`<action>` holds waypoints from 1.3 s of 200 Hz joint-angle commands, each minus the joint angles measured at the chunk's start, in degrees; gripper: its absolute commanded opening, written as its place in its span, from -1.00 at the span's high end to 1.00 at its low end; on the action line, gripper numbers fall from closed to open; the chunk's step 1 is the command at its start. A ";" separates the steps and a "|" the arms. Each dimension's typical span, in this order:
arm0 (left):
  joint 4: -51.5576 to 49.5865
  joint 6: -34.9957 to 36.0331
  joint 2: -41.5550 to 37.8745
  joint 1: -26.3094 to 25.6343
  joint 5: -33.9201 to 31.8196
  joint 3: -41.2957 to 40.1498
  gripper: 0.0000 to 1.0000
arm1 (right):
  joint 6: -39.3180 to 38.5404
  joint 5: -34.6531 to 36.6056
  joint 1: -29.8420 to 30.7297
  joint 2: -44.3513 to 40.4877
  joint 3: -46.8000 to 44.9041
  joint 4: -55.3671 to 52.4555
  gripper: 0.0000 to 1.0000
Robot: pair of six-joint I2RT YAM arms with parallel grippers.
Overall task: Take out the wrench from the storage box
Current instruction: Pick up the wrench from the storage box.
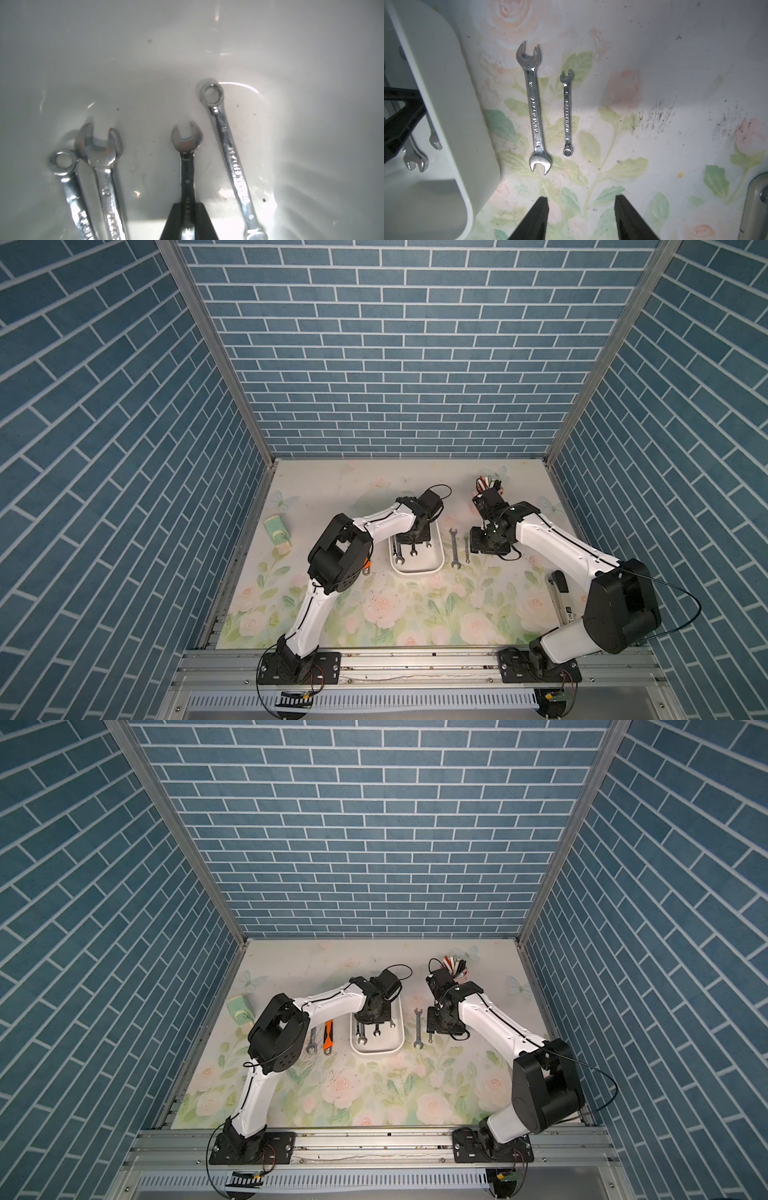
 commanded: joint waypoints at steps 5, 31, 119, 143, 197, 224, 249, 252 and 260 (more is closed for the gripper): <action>-7.02 2.10 3.57 0.13 -1.88 0.72 0.82 | -1.40 0.10 -0.37 -0.98 -0.85 -0.07 -0.10; -8.50 3.48 2.98 0.10 -2.73 1.50 0.77 | -1.47 0.12 -0.36 -1.07 -0.95 -0.16 -0.10; -9.66 8.39 6.49 1.73 1.35 4.16 0.53 | -1.58 -0.24 -0.46 -0.29 -0.29 0.02 -0.11; -8.30 9.00 6.59 2.09 2.77 3.82 0.68 | -1.58 -0.33 -0.46 -0.11 -0.37 0.15 -0.11; -8.23 9.33 4.92 2.17 2.78 3.71 0.81 | -1.59 -0.46 -0.45 0.10 -0.08 -0.06 -0.11; -9.10 9.47 2.99 2.16 2.26 4.35 0.82 | -1.58 -0.59 -0.46 0.16 -0.07 -0.07 -0.11; -9.66 9.59 0.41 2.25 2.16 4.88 0.82 | -1.58 -0.49 -0.48 -0.17 -0.22 -0.07 -0.11; -9.83 9.61 0.14 2.25 2.16 4.97 0.82 | -1.52 -0.50 -0.46 -0.24 -0.24 -0.07 -0.11; -10.34 9.71 -0.62 2.33 1.99 5.60 0.82 | -1.50 -0.51 -0.46 -0.19 -0.34 -0.07 -0.11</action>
